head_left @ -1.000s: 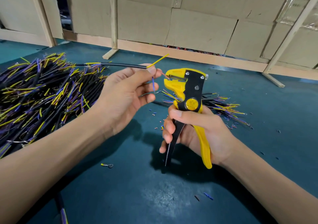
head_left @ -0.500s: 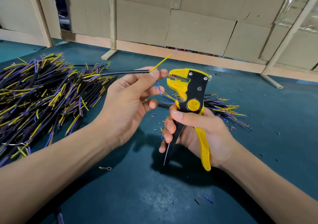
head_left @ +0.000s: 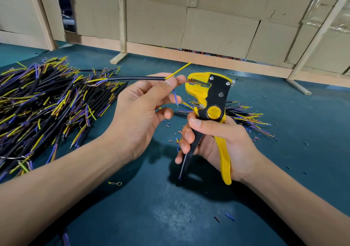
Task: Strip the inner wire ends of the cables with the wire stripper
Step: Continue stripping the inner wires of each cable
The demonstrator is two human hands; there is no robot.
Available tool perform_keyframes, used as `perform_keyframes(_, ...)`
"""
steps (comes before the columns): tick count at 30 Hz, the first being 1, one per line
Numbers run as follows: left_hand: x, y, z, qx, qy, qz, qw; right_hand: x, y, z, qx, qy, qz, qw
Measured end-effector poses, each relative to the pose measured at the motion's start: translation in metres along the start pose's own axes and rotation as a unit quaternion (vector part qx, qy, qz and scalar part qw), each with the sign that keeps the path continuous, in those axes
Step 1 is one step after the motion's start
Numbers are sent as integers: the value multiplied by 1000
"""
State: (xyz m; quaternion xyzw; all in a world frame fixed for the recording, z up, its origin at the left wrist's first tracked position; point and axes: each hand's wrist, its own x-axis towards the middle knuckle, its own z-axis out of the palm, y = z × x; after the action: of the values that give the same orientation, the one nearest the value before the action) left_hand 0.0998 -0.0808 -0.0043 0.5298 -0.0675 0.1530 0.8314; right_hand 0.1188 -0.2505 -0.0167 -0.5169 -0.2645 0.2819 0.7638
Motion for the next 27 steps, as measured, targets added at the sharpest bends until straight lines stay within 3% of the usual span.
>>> perform_keyframes(27,-2,7,3,-6,-18,5,1000,1,4,-8,-18,-24,-23,999)
